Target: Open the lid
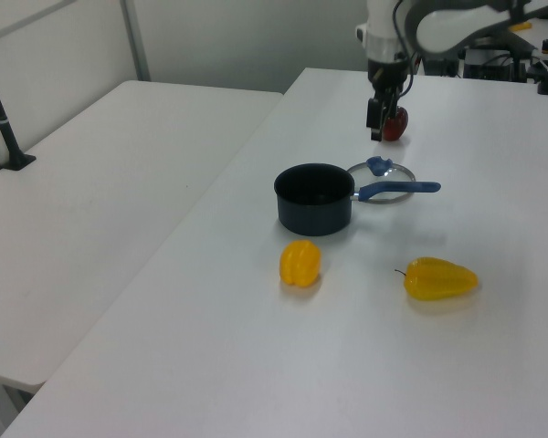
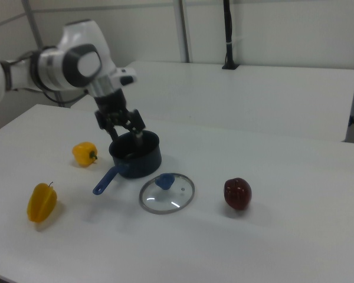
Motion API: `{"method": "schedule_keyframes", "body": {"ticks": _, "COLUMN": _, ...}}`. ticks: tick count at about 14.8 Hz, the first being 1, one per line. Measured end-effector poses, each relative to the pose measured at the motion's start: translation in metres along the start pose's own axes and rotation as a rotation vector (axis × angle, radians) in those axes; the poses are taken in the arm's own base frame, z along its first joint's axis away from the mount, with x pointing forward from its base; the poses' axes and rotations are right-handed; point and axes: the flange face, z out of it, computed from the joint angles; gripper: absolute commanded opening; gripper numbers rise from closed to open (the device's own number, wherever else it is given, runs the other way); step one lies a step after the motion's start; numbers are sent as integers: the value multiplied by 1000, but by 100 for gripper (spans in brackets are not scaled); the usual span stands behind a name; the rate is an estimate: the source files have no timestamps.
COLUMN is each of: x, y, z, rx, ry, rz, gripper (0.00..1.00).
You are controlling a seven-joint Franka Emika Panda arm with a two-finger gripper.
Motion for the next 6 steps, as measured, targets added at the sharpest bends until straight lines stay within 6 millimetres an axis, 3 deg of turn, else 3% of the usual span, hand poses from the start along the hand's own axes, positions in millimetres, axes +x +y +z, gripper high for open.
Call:
{"method": "schedule_keyframes", "body": {"ticks": 2, "x": -24, "y": -14, "z": -50, "rx": 16, "ry": -11, "rz": -16, "gripper": 100}}
{"method": "schedule_keyframes", "body": {"ticks": 6, "x": -69, "y": -2, "z": -104, "rx": 75, "ry": -97, "rz": 19, "gripper": 100}}
